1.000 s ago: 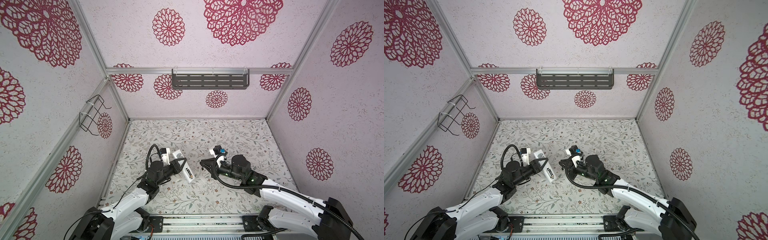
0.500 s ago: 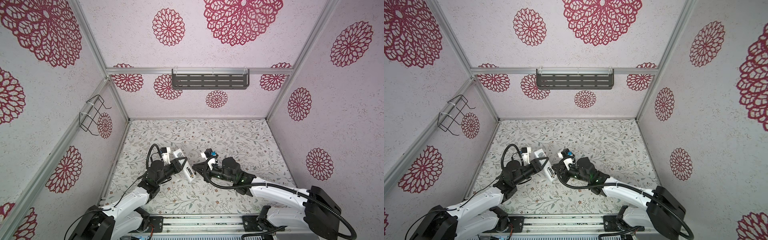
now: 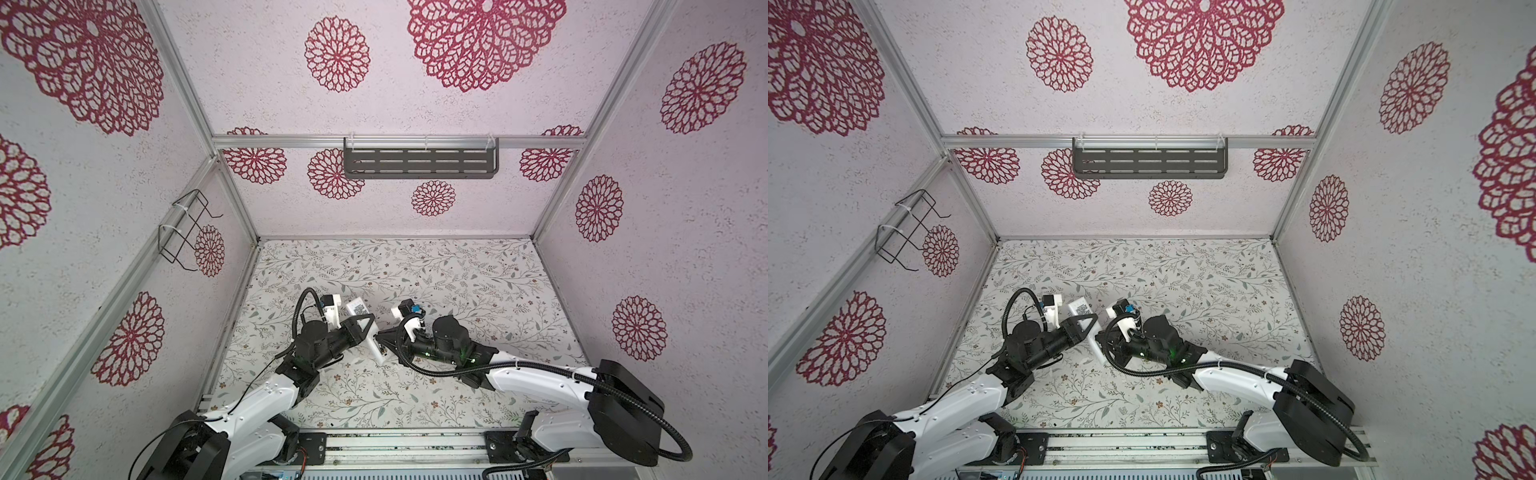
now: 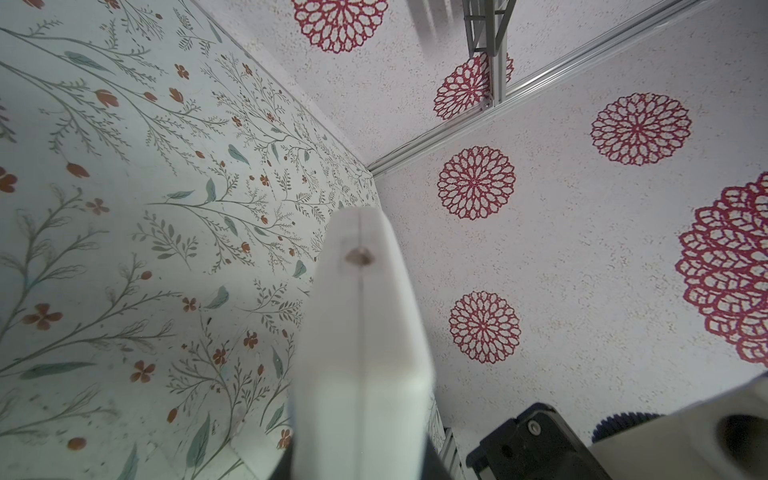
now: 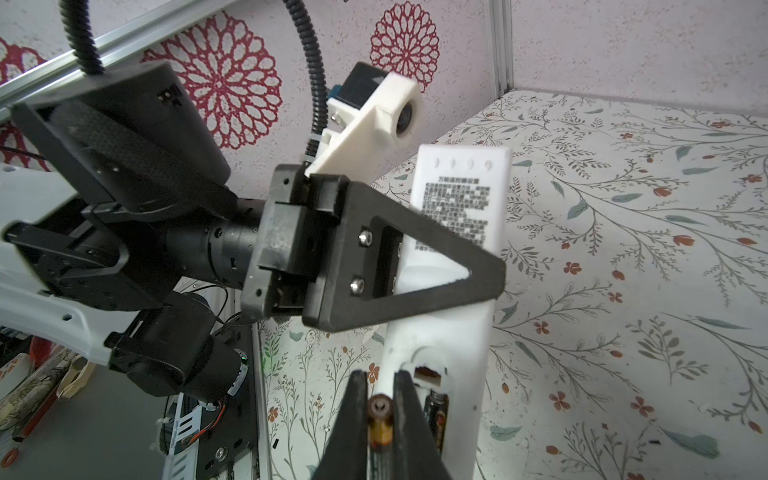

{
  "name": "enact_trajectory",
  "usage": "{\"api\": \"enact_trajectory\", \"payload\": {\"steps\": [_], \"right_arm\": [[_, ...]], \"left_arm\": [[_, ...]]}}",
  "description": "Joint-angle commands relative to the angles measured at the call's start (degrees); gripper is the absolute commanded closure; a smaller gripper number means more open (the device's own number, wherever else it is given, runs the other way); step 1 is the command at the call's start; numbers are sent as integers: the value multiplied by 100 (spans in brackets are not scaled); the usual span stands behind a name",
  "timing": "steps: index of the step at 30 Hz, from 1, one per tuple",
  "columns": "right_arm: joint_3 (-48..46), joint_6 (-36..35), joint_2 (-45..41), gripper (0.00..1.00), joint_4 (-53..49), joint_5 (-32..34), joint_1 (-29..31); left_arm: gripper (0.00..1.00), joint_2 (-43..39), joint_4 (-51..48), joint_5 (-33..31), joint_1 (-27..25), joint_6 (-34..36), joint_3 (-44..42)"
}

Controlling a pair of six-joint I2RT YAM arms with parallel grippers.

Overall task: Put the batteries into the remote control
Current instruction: 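Carry the battery to the remote's compartment with the right gripper, then lower the battery into the compartment beside the first battery with the right gripper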

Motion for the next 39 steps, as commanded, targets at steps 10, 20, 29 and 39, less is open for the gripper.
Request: {"api": "enact_trajectory", "payload": {"steps": [10,20,29,39], "right_arm": [[68,77,149,100,387,130,27],[-20,135,325,100,444,105,31],[-39,100,529,100,437,-120,47],[110,-59,491,79,170,4,114]], "left_arm": [[98,-34,321,-43,-42,-71,124],[98,1,377,-29,-41,-66,126],[98,6,413,-48,-39,-71,95],[98,-9,432,-42,-43,-29,99]]}}
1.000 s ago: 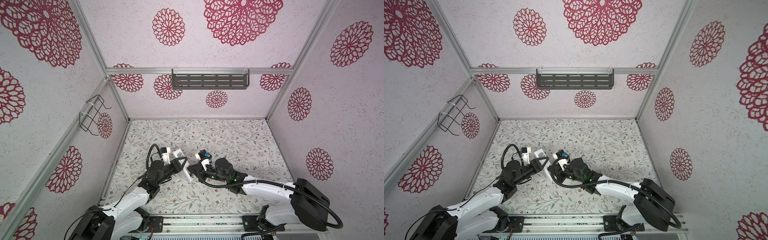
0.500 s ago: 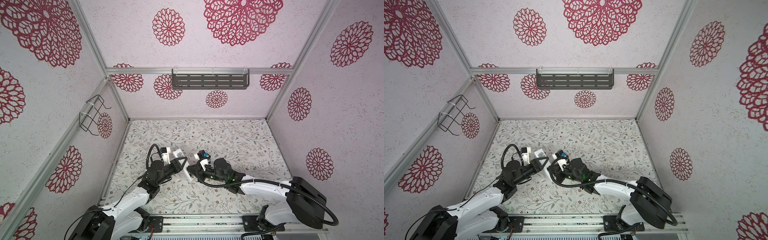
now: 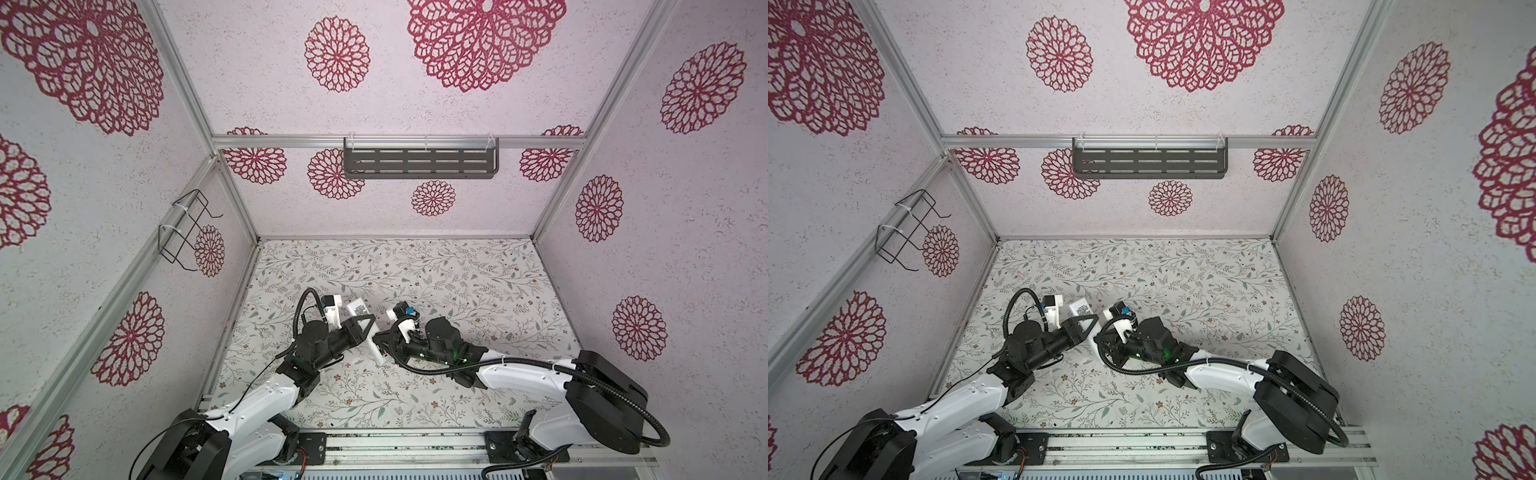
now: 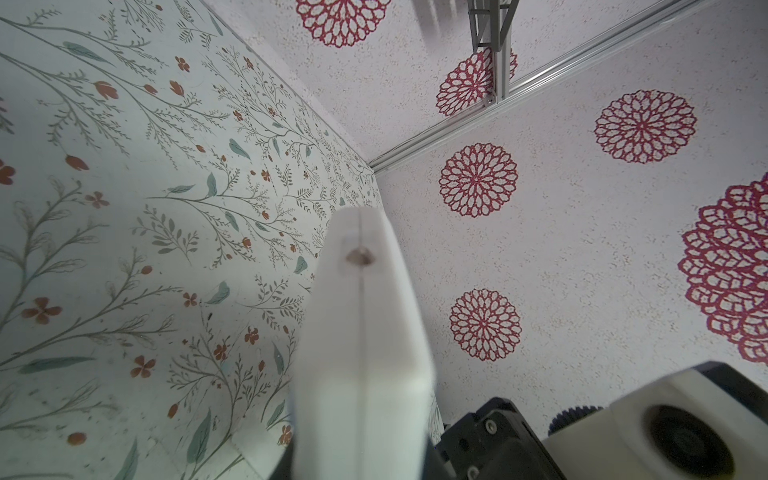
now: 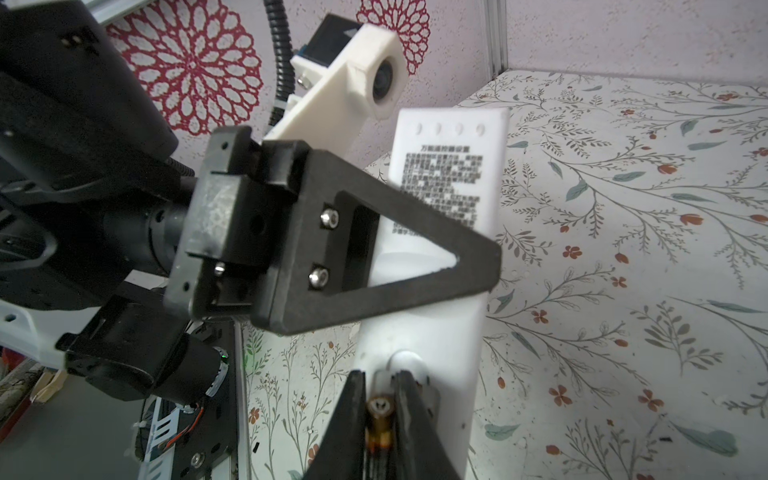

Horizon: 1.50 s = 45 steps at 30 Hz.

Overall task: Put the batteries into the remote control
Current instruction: 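Lower the battery into the compartment beside the first battery with the right gripper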

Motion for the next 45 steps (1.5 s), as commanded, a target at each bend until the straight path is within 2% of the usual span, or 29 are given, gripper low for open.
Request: {"api": "enact_trajectory", "payload": {"steps": [1,17,24,28,32,35,37,41,45], "right_arm": [[157,-87,-49,77,-210,-13,90],[401,-477,-462,54,-853,347,198],[564,-592,-545,49,-1094,434,227],[757,-765,-677,41,-1408,529,279],[963,-1005,-838,40,-1841,550,303],[1145,-1427,-1120,38,-2519,412,322],[1461,-1958,-1266,37,-3498,200,323],[2062,-3246,-1481,44,-5616,173,363],[2278,-4008,-1643,52,-6612,454,445]], "left_arm": [[98,-55,438,-46,-26,-13,95],[98,-59,437,45,-34,-21,87],[98,51,491,165,-32,-36,101],[98,94,501,285,-26,-41,101],[98,106,461,393,-26,-39,90],[98,45,262,552,-27,-19,146],[98,-39,-58,707,-26,56,254],[97,-241,-794,1114,-27,298,532],[97,-335,-1170,1579,-32,338,667]]}}
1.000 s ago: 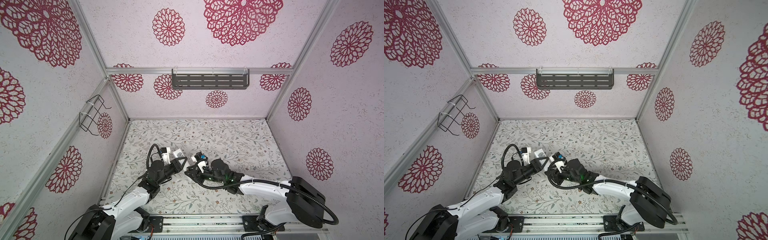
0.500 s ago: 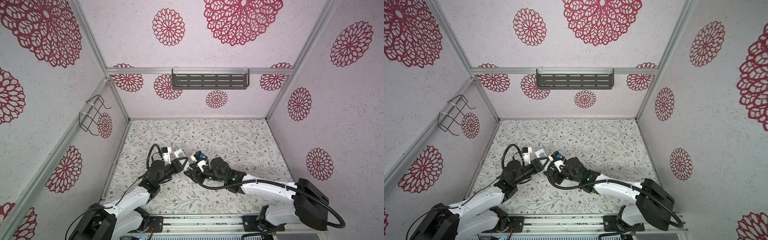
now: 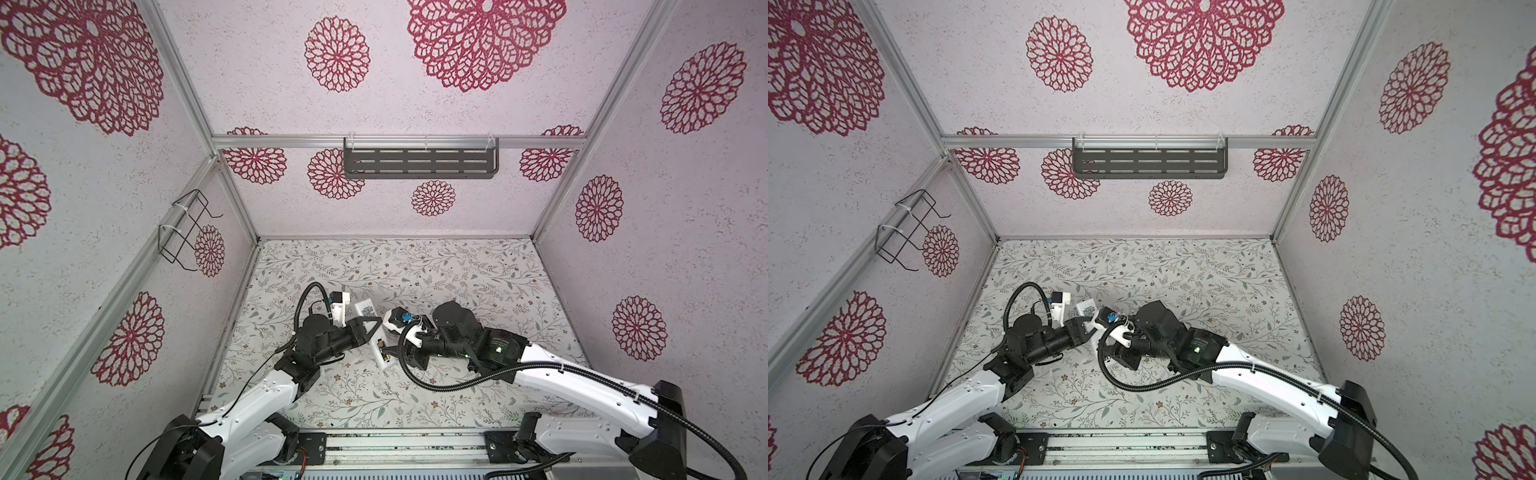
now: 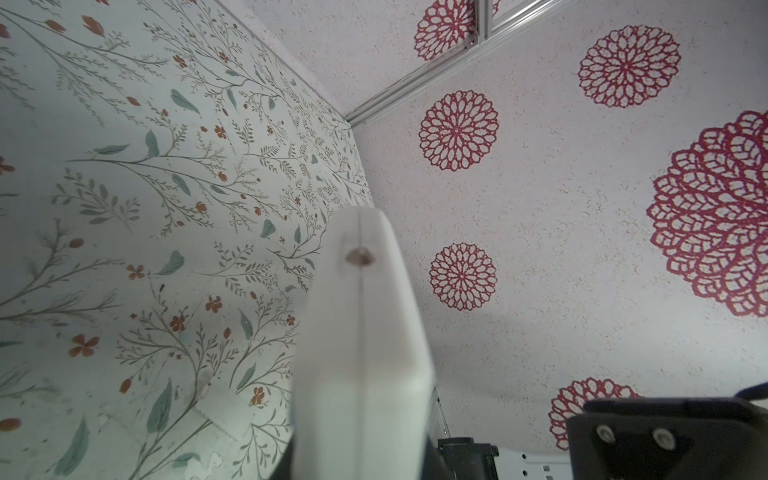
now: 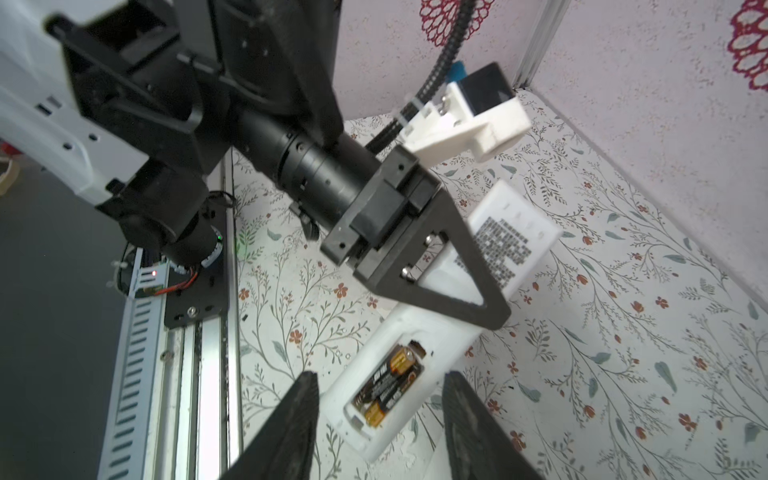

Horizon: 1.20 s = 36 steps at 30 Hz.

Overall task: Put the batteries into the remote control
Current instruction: 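Lower the battery into the compartment beside the first battery with the right gripper, then press the second battery down into its slot with the right gripper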

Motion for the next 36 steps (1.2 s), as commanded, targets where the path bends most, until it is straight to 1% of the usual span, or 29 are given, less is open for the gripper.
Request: {"api": "enact_trajectory", "payload": {"steps": [1,4,11,16,36], "right_arm": [[233,-1089,-162,53,-1455,279,181],[406,-1226,-43,55,-1472,307,322],[964,-1648,502,67,-1808,513,488],[1061,-1722,669,70,-1821,571,543],[973,-1733,902,68,-1329,400,622]], "left_arm": [[97,-169,-333,572,-27,110,150],[97,-235,-523,751,-42,150,175],[97,-153,-720,1270,-37,337,321],[97,-143,-720,1392,-52,380,309],[97,-65,-698,1462,-94,434,352]]}}
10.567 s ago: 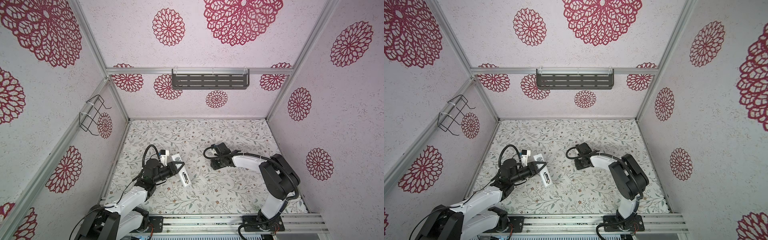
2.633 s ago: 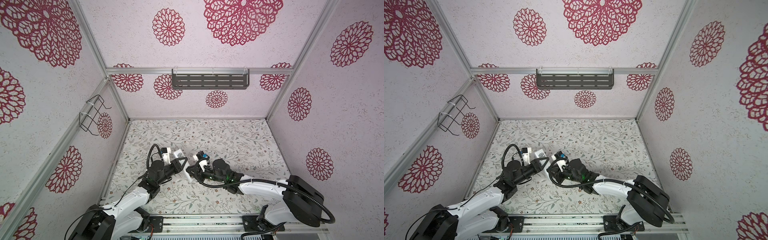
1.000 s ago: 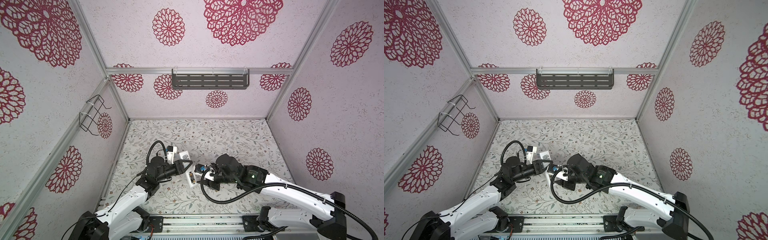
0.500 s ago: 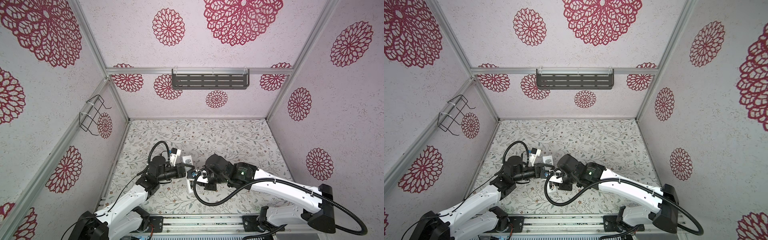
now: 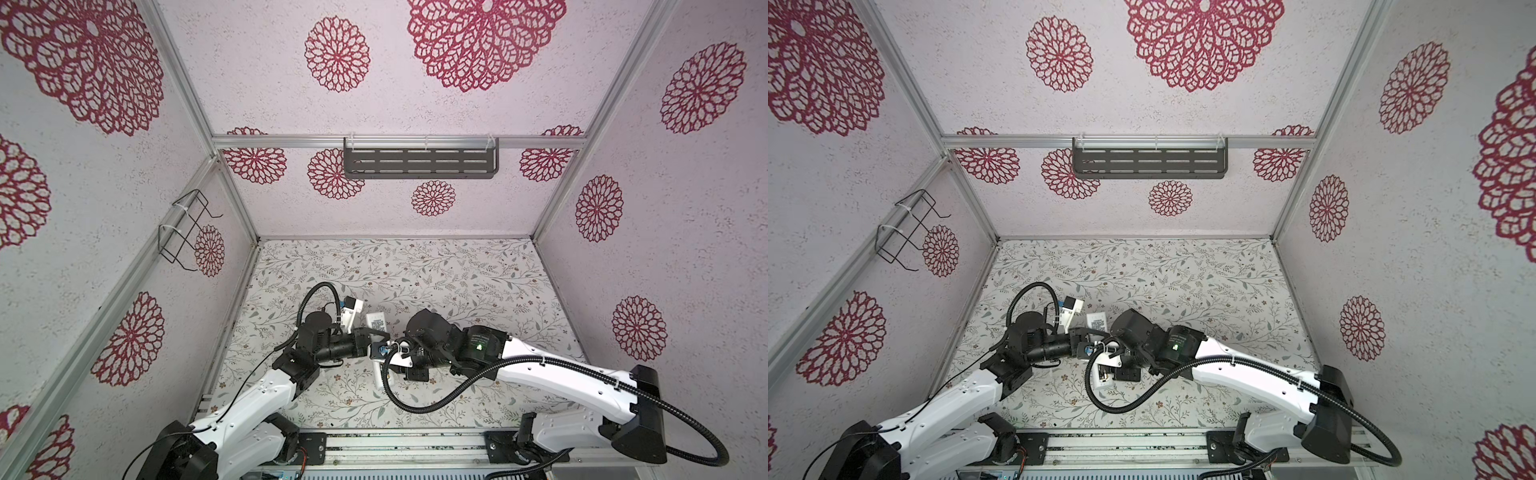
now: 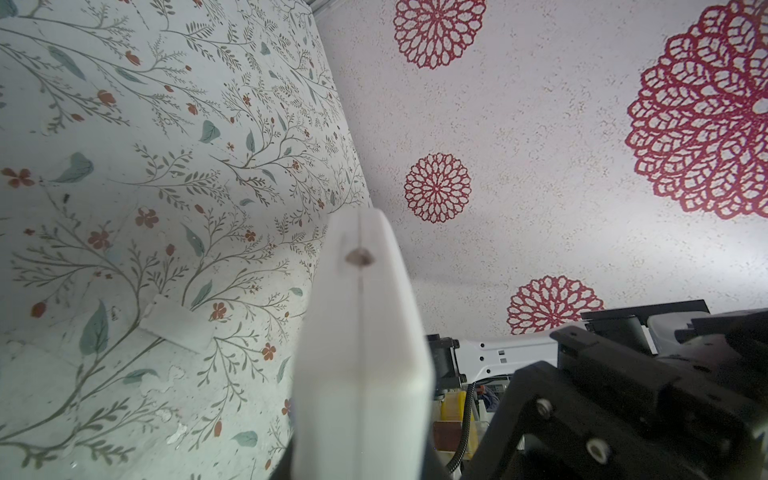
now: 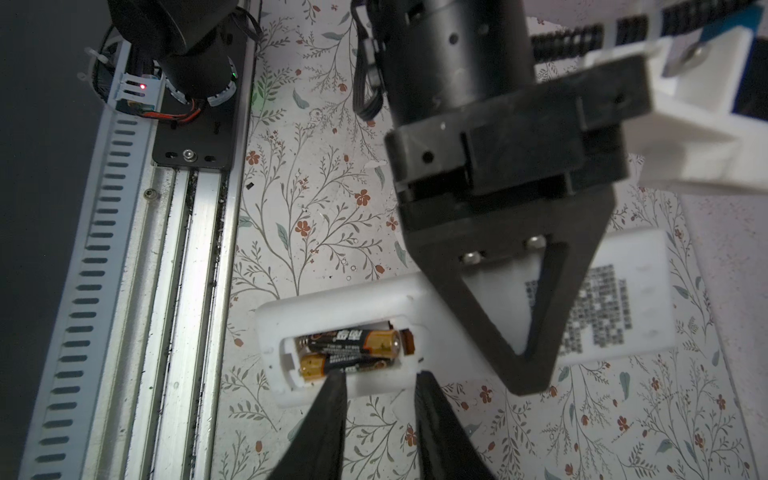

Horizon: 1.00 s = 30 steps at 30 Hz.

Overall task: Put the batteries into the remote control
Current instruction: 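Press the second battery down into its slot with the right gripper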

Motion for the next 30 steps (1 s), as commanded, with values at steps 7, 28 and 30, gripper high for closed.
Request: {"api": "enact_trajectory", "payload": {"steps": [7,28,30], "right_arm": [[80,-119,106,68,204,-33,47],[-9,-195,309,74,268,15,56],[-31,-203,326,75,275,20,60]], "left_arm": [[97,34,196,123,-62,75,177],[97,4,275,114,-62,48,151],[97,-3,284,115,-63,39,151]]}}
